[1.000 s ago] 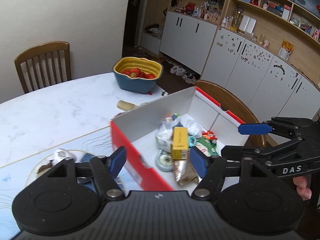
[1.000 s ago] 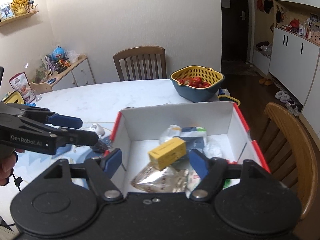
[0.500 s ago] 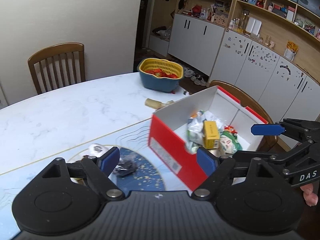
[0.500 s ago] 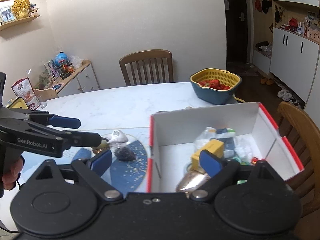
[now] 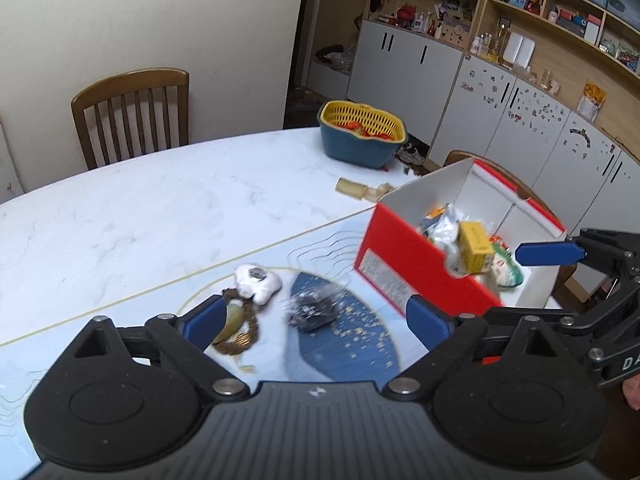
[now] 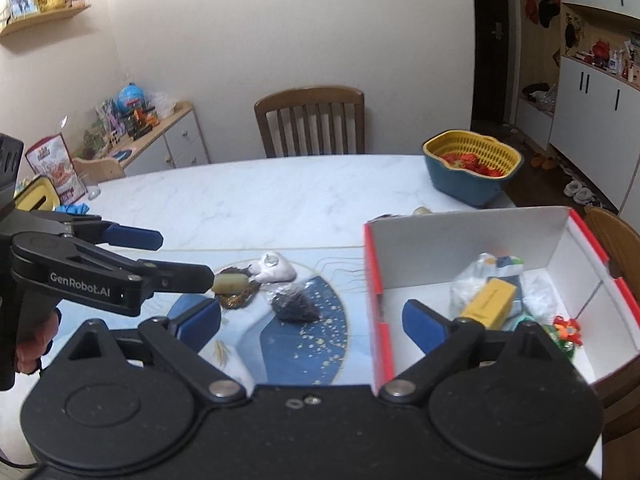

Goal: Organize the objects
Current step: 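Withdraw both tools from the shoebox back toward the remaining items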

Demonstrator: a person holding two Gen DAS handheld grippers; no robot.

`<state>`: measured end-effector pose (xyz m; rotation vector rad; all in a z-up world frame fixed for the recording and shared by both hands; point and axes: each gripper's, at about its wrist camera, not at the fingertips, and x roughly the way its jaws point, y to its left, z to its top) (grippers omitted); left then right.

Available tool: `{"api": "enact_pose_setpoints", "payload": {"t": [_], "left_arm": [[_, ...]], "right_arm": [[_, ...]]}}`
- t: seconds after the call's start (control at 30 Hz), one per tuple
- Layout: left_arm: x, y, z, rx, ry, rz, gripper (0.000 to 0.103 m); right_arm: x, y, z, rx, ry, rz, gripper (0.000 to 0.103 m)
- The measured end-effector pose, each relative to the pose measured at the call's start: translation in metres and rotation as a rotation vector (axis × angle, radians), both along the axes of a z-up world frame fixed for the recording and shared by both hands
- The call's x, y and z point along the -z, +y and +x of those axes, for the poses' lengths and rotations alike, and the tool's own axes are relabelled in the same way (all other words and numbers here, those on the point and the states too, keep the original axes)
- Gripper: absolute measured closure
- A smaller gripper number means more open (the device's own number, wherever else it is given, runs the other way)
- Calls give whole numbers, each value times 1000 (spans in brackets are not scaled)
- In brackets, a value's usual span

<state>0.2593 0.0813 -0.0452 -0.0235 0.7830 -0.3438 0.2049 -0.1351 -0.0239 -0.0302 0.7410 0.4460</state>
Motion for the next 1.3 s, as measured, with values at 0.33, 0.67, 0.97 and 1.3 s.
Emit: {"api": "enact_pose_setpoints", "payload": {"t": [0.33,0.67,0.97,1.3], "left_arm": [[40,39,16,-79,41,19,0],[88,66,48,-155,123,3,0],[113,72,61,-161,131,-4,0],[115,68,61,-134,59,1,1]], "right_arm": [[16,39,10,-51,48,-50,6],[39,60,34,-34,88,-91,6],[63,69,53,-30,148,-112,7],[78,81,77,5,154,-126,11]]}}
